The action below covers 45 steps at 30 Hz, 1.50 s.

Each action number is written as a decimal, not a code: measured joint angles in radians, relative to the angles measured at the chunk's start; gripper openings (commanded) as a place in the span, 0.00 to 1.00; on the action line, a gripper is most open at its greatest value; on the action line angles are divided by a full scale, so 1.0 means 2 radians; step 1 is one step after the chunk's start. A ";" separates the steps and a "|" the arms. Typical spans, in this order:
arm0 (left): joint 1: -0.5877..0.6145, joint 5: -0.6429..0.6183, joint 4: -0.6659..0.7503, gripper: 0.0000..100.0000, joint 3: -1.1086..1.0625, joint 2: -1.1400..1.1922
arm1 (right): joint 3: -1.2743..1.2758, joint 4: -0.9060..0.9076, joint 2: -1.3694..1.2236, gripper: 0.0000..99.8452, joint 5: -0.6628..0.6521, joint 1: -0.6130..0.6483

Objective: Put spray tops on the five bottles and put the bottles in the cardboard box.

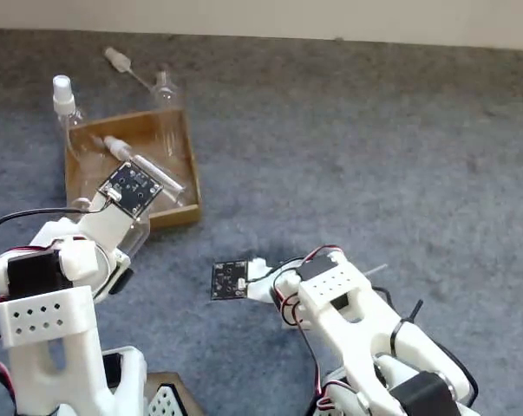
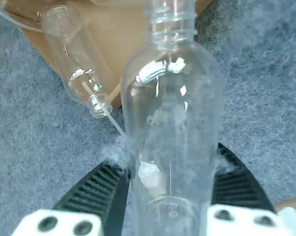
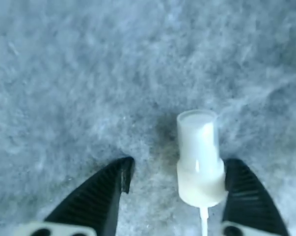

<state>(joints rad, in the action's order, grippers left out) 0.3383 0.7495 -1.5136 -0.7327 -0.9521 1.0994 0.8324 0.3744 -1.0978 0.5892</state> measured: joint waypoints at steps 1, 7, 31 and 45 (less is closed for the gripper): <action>0.000 0.000 0.000 0.09 0.000 0.000 | 0.000 -0.002 -0.002 0.15 0.000 0.000; 0.000 0.000 0.000 0.09 0.000 0.000 | -0.001 -0.012 -0.002 0.11 0.023 -0.001; -0.048 0.000 -0.006 0.09 0.000 0.000 | -0.259 0.266 -0.010 0.10 0.195 0.024; -0.186 -0.058 -0.010 0.08 0.000 0.000 | -0.406 0.312 0.127 0.10 0.387 -0.054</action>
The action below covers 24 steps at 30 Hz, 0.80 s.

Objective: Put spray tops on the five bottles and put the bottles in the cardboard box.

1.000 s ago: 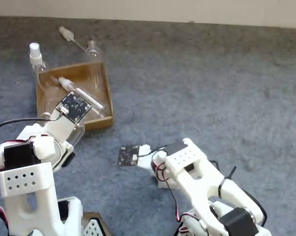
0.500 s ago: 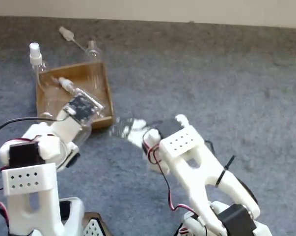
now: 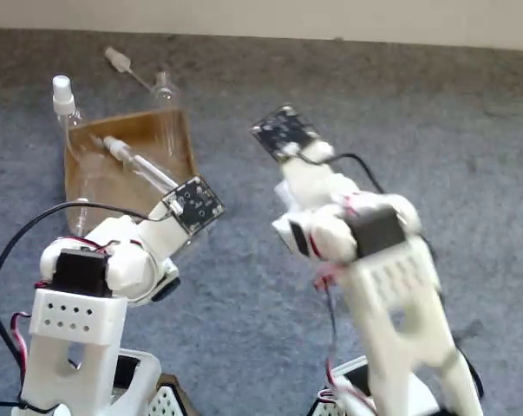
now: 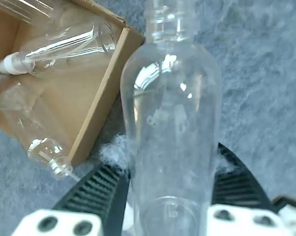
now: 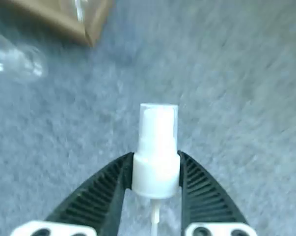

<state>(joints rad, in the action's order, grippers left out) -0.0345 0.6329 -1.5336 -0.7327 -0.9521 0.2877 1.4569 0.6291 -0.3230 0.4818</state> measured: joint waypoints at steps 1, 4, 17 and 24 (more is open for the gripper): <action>-0.007 -0.025 0.008 0.08 0.000 0.000 | -0.002 0.000 0.028 0.10 0.002 -0.001; -0.028 -0.103 0.046 0.09 0.000 0.000 | -0.003 -0.005 0.103 0.10 0.004 -0.004; -0.224 -0.229 0.271 0.09 -0.119 0.000 | 0.081 -0.151 0.212 0.11 0.236 -0.157; -0.232 -0.231 0.400 0.08 -0.171 0.000 | 0.215 -0.280 0.275 0.11 0.219 -0.178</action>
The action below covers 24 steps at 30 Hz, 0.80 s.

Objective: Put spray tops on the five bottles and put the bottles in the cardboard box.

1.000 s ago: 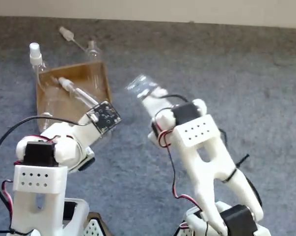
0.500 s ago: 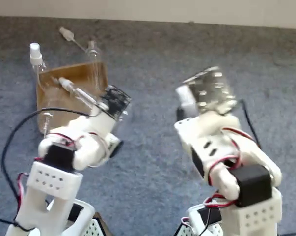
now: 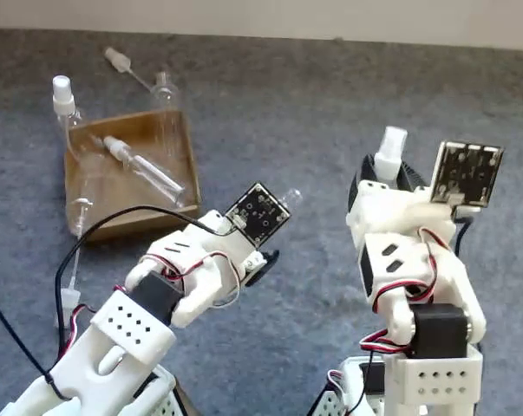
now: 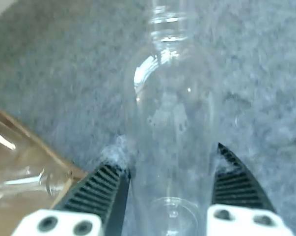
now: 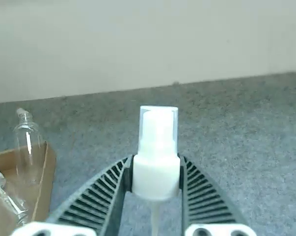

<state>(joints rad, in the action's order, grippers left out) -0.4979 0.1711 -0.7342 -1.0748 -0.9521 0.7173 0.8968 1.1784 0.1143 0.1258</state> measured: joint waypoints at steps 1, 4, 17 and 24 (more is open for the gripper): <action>0.000 0.000 0.023 0.08 -0.009 0.000 | 0.023 -0.026 0.010 0.11 -0.011 -0.001; -0.001 0.000 0.098 0.08 -0.044 0.000 | 0.085 -0.107 0.040 0.11 -0.028 -0.001; -0.074 -0.088 0.292 0.08 -0.147 0.000 | 0.163 -0.285 0.075 0.11 0.058 -0.003; -0.083 -0.156 0.293 0.08 -0.163 0.000 | 0.163 -0.353 0.075 0.11 0.061 -0.008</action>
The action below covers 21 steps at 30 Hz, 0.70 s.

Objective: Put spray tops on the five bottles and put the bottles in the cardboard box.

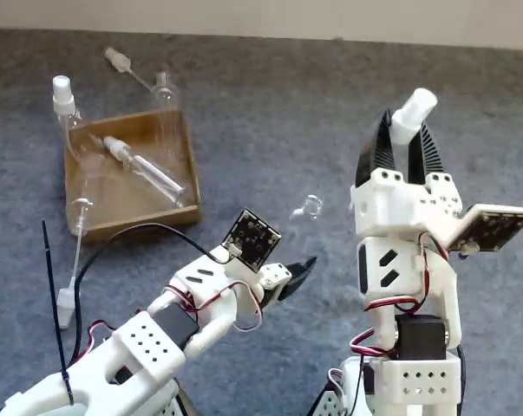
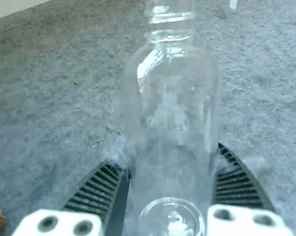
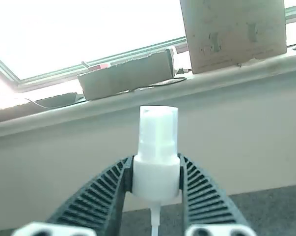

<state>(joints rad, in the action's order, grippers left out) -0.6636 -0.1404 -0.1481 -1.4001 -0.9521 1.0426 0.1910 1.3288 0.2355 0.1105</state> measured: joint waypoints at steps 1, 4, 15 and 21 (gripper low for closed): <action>-0.002 -0.002 0.000 0.08 0.000 0.000 | 0.000 -0.005 0.000 0.11 0.000 -0.002; -0.005 -0.020 0.000 0.08 0.000 0.000 | 0.000 -0.011 0.000 0.11 0.000 0.001; -0.067 -0.048 0.000 0.08 0.000 0.000 | 0.000 -0.012 0.000 0.11 0.064 0.001; -0.067 -0.049 0.000 0.08 0.000 0.000 | 0.000 -0.012 0.000 0.11 0.068 0.001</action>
<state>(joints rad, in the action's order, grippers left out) -0.7971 -0.2386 -0.1481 -1.4001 -0.9521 1.0426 0.1665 1.3288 0.3705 0.1120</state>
